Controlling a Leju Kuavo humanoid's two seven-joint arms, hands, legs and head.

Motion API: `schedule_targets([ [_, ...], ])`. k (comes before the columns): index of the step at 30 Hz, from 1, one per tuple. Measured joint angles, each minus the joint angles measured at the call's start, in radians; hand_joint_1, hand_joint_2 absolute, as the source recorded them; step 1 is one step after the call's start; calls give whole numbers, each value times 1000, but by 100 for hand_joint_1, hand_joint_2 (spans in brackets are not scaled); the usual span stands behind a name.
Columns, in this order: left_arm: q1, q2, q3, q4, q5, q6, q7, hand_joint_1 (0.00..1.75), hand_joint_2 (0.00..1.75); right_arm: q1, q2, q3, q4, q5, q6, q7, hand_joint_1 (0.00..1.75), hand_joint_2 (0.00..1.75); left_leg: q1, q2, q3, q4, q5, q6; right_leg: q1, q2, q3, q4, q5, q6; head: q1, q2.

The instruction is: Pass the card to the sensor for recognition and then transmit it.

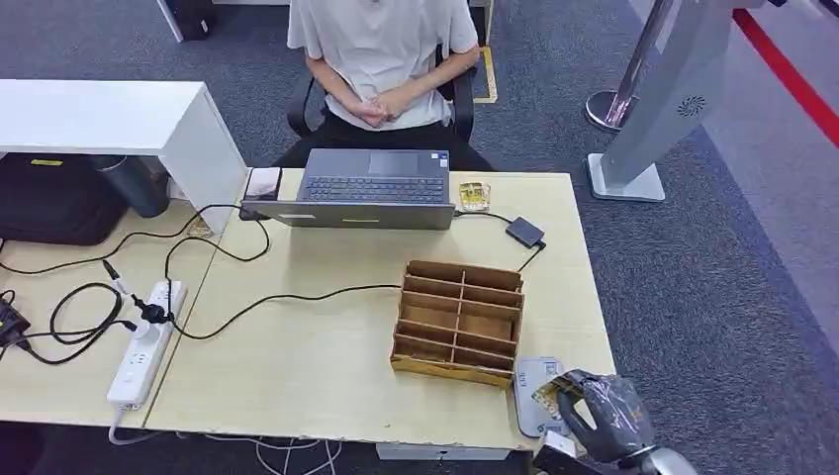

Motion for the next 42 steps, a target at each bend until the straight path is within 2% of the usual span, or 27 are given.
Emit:
schedule_targets([
  [4,0,2,3,0,-10,0,0,0,175,-12,-11,-66,-87,2,45,-24,175,175,0,0,0,0,0,0,0,1,0,0,0,0,0,0],
  [7,0,4,6,0,-18,0,0,0,175,-64,-20,-133,-160,-6,96,-47,175,175,0,2,0,0,0,0,0,2,0,0,1,0,0,0],
  [12,-1,8,6,0,-31,-6,-4,0,175,-235,-51,-199,-214,-74,205,-42,175,175,0,5,1,0,1,0,0,4,0,0,2,0,0,0],
  [17,-4,11,5,0,-58,-17,-19,0,175,-478,-47,-178,-164,-97,330,5,175,175,0,8,1,0,2,-2,0,7,-1,1,4,-2,0,0],
  [19,-7,13,3,0,-72,-19,-22,0,175,-609,-8,-137,-84,-124,381,32,175,175,1,11,2,0,3,-3,0,11,-2,2,5,-3,0,0],
  [21,-15,16,-2,0,-82,-21,-24,0,175,-711,40,-86,-9,-152,395,50,175,175,1,10,2,0,4,-4,1,9,-1,2,6,-4,0,0],
  [26,-18,19,-17,0,-100,-20,-41,0,175,-882,155,17,155,-146,382,103,175,175,4,5,-3,0,7,-6,3,6,-4,4,6,-5,2,0],
  [29,-21,23,-30,0,-113,-26,-40,0,175,-1007,252,88,316,-130,371,156,175,175,4,8,-5,0,9,-9,4,9,-10,5,9,-8,0,0],
  [34,-20,26,-37,0,-116,-27,-33,0,175,-1120,359,144,485,-124,362,169,175,175,6,7,-5,0,9,-10,5,8,-11,5,9,-9,0,0],
  [38,-20,26,-37,0,-116,-31,-33,0,175,-1147,400,166,554,-125,354,162,175,175,7,5,-7,0,9,-10,6,6,-11,5,8,-9,0,0],
  [39,-19,26,-37,0,-115,-32,-33,0,175,-1149,405,169,565,-126,354,160,0,175,7,5,-7,0,9,-11,6,5,-11,5,8,-9,0,0],
  [42,-18,26,-37,0,-107,-44,-34,0,175,-1151,416,179,592,-129,354,145,0,175,7,5,-8,0,9,-11,6,5,-11,5,8,-9,0,0],
])
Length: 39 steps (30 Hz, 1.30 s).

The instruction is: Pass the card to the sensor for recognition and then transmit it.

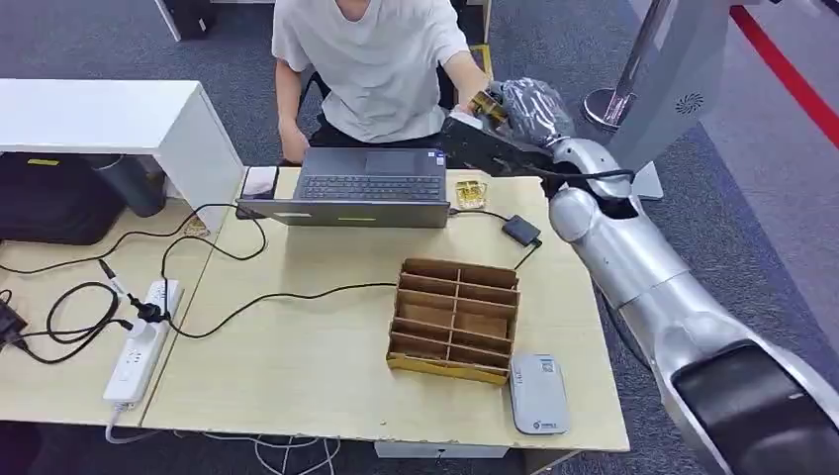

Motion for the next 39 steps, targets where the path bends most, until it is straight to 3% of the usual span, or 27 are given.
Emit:
schedule_targets([
  [6,1,3,0,0,21,26,2,0,175,20,1,21,0,-7,-31,-41,0,175,0,0,0,0,0,0,0,0,-1,-1,0,0,0,0],
  [13,5,3,5,0,48,29,16,0,175,150,-67,28,-197,-29,-84,-88,0,175,0,0,0,0,0,0,0,0,-1,-1,0,0,0,0],
  [18,9,-1,29,0,74,43,23,0,175,324,-156,5,-432,-25,-136,-130,0,175,0,-1,0,0,-1,0,0,-1,-1,-2,0,0,0,0],
  [29,19,-16,83,0,108,70,37,0,175,797,-345,-85,-919,165,-285,-196,0,175,0,-4,-2,0,-2,1,0,-3,-1,-3,-2,2,0,0],
  [33,19,-21,103,0,114,78,42,0,175,959,-397,-117,-1021,211,-323,-205,0,175,0,-4,-2,0,-3,1,0,-4,-1,-3,-2,2,0,0],
  [39,19,-26,121,0,122,87,45,0,175,1119,-426,-141,-1096,243,-333,-204,0,175,0,-3,-2,0,-3,1,0,-3,-1,-3,-2,2,0,0],
])
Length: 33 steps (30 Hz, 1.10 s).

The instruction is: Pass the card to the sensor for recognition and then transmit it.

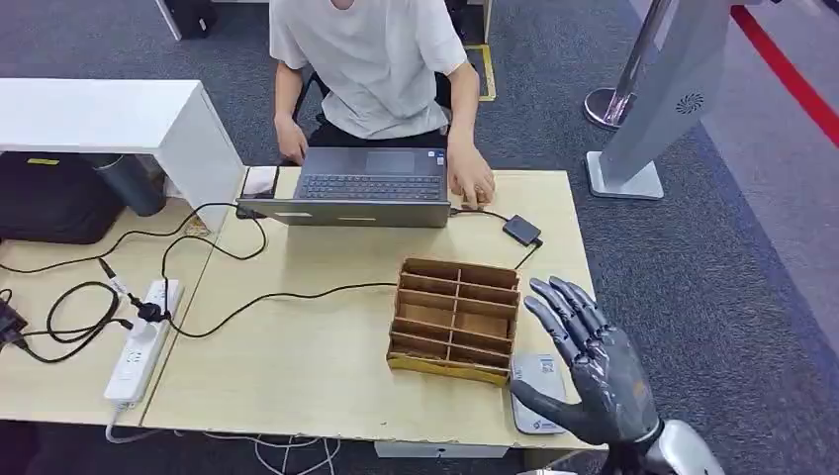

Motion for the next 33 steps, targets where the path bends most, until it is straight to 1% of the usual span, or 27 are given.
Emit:
schedule_targets([
  [3,-1,-2,6,0,0,4,3,0,175,52,-2,3,-4,10,-2,9,0,175,0,0,0,0,0,0,0,0,0,0,0,0,0,0],
  [8,-2,-6,12,0,-8,10,12,0,175,80,-1,46,20,70,-45,72,0,175,0,1,0,0,0,0,0,0,0,0,0,0,0,0],
  [11,-3,-8,13,0,-16,11,16,0,175,82,6,82,66,176,-101,144,0,175,0,0,0,0,0,0,0,0,0,0,0,0,0,0],
  [14,-4,-9,13,0,-24,13,20,0,175,82,21,101,112,278,-162,210,0,175,0,0,0,0,0,0,0,0,0,0,0,0,0,0],
  [18,-4,-10,13,0,-33,13,23,0,175,77,49,112,177,430,-204,300,0,175,0,1,0,0,0,0,0,0,0,0,0,0,0,0],
  [20,-5,-10,13,0,-35,13,27,0,175,71,63,121,209,459,-210,325,0,175,0,1,0,0,0,0,0,1,0,0,0,0,0,0],
  [25,-6,-10,13,0,-43,11,29,0,175,52,100,130,280,475,-217,351,0,175,0,1,0,0,0,0,0,1,0,0,0,0,0,0],
  [33,-6,-9,13,0,-50,10,30,0,175,6,171,151,406,473,-217,357,0,175,0,1,0,0,0,0,0,1,0,0,0,0,0,0],
])
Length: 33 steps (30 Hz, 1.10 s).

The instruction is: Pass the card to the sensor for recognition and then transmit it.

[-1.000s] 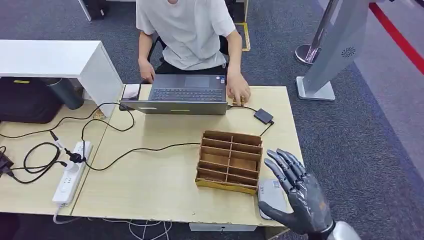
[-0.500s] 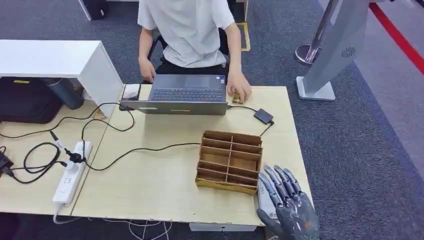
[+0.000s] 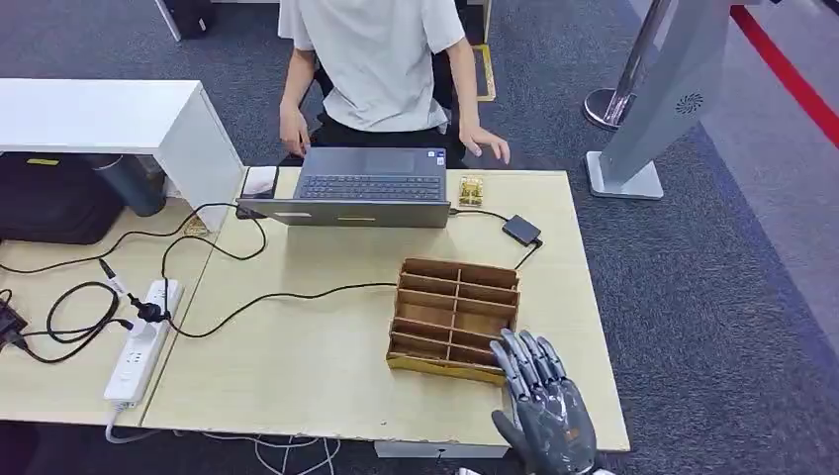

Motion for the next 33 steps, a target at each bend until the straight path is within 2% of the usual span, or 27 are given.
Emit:
schedule_targets([
  [17,-4,1,0,0,-20,-15,0,0,175,-75,97,7,160,-29,37,-34,0,175,0,0,0,0,0,0,0,0,0,0,0,0,0,0],
  [33,-5,3,0,0,-26,-16,0,0,175,-96,122,8,196,-29,54,-46,0,175,0,0,0,0,0,0,0,0,0,0,0,0,0,0],
])
